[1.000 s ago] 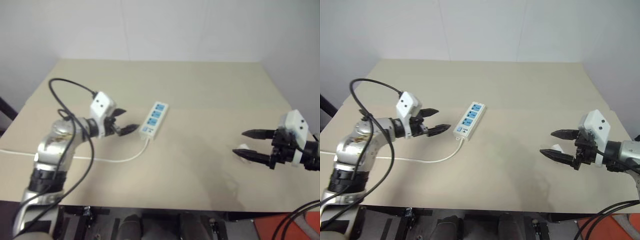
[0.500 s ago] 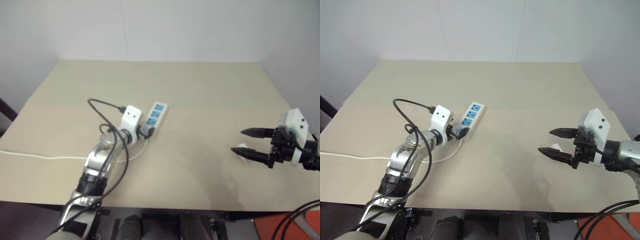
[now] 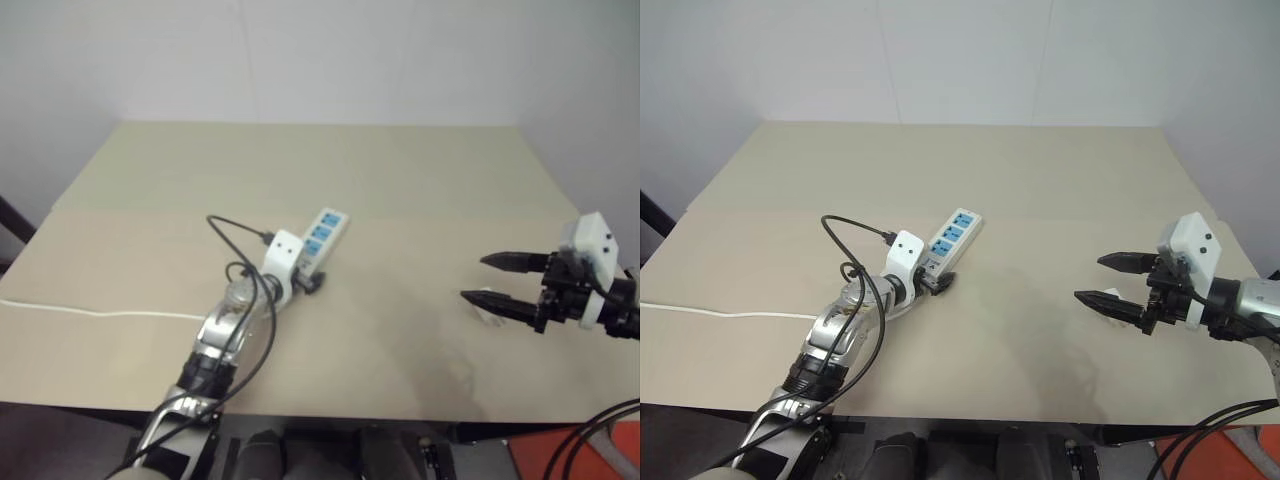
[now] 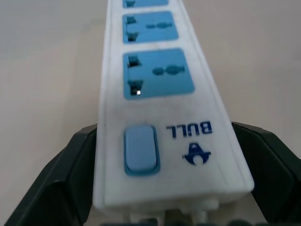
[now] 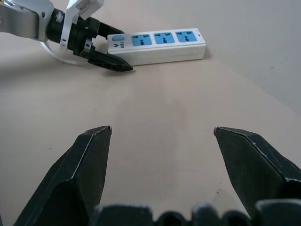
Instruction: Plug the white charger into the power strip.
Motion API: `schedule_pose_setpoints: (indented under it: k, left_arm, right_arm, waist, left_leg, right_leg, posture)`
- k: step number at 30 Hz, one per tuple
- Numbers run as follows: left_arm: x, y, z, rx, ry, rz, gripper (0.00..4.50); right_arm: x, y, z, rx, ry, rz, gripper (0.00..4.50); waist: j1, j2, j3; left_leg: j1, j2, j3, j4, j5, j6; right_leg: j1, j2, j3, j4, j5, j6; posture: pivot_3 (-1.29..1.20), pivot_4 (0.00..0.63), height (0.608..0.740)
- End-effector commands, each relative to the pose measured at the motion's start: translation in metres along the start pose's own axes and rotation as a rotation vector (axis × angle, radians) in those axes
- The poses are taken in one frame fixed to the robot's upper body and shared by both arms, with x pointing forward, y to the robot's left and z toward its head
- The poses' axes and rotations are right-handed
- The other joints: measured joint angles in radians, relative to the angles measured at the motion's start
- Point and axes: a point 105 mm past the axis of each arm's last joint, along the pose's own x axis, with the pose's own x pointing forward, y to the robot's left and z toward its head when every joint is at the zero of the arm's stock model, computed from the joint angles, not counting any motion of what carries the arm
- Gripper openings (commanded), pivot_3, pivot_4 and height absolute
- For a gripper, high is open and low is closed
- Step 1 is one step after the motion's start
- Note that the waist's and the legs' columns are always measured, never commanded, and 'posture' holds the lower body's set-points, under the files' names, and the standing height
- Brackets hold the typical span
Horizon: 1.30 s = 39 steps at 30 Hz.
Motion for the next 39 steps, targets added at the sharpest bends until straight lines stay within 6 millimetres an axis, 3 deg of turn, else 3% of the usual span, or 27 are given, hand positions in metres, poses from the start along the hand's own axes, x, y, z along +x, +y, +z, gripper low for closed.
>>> schedule_pose_setpoints:
  k: [1,7,12,15,18,22,29,33,39]
  left_arm:
    - [-0.003,-0.003,0.009,0.022,-0.037,0.01,4.46]
    - [-0.002,0.001,0.006,-0.018,-0.032,0.032,4.46]
    - [-0.001,0.007,-0.006,-0.088,-0.007,0.056,3.31]
    - [0.0,0.009,-0.008,-0.097,-0.005,0.064,3.31]
    - [-0.007,0.001,0.001,-0.012,-0.057,-0.085,3.31]
    - [-0.03,-0.004,0.008,0.228,-0.082,-0.333,3.31]
    - [-0.071,0.011,0.013,0.488,-0.04,-0.666,3.31]
    - [-0.091,0.01,0.004,0.597,-0.023,-0.881,3.31]
    - [-0.08,0.012,-0.006,0.663,-0.011,-0.918,3.31]
  right_arm:
    - [-0.001,0.001,0.012,-0.034,-0.043,-0.008,4.16]
    - [0.003,0.0,0.013,-0.033,-0.054,-0.003,4.16]
    - [0.002,0.0,0.017,-0.037,-0.061,0.003,4.16]
    - [0.002,-0.001,0.018,-0.035,-0.068,0.001,4.16]
    - [0.002,-0.001,0.019,-0.036,-0.067,-0.003,4.16]
    - [0.0,-0.002,0.018,-0.029,-0.062,-0.012,4.16]
    - [0.0,-0.007,0.015,-0.001,-0.041,-0.04,4.16]
    - [0.002,-0.018,0.007,0.064,0.024,-0.091,4.16]
    - [0.0,-0.033,0.003,0.212,0.11,-0.163,4.16]
  waist:
    - [0.0,0.0,0.0]
    - [0.0,0.0,0.0]
    - [0.0,0.0,0.0]
    - [0.001,0.0,0.0]
    - [-0.003,0.0,0.0]
    - [-0.007,0.0,0.0]
    - [0.002,0.0,0.0]
    - [0.001,0.001,0.0]
    - [0.0,0.001,0.0]
  left_leg:
    - [0.0,0.0,0.0,0.0,0.0,0.0]
    - [0.0,0.0,0.0,0.0,0.0,0.0]
    - [0.0,0.0,0.0,0.0,0.0,0.0]
    - [0.001,0.0,0.0,0.0,0.0,0.0]
    - [0.003,0.0,0.0,0.0,0.0,0.0]
    - [0.002,0.0,0.0,-0.001,0.0,0.0]
    - [-0.001,0.001,0.001,-0.001,0.0,0.0]
    - [-0.005,0.001,0.001,-0.001,0.0,0.0]
    - [-0.006,0.001,0.002,0.0,0.0,0.0]
  right_leg:
    - [0.0,0.0,0.0,0.0,0.0,0.0]
    - [0.0,0.0,0.0,0.0,0.0,0.0]
    - [0.0,0.0,0.0,0.0,0.0,0.0]
    - [0.001,0.0,0.0,0.0,0.0,0.0]
    - [0.003,0.0,0.0,0.0,0.0,0.0]
    - [0.001,0.0,0.0,0.0,-0.001,-0.001]
    - [-0.002,0.0,0.0,0.0,-0.001,-0.001]
    - [-0.006,0.0,0.0,0.0,-0.001,-0.001]
    - [-0.007,0.0,0.0,0.001,0.0,-0.002]
  posture:
    - [0.0,0.15,0.74]
    - [0.0,0.15,0.74]
    - [0.0,0.15,0.74]
    - [0.0,0.15,0.74]
    - [0.0,0.15,0.74]
    - [0.0,0.15,0.74]
    - [0.0,0.15,0.74]
    - [0.0,0.15,0.74]
    - [0.0,0.15,0.74]
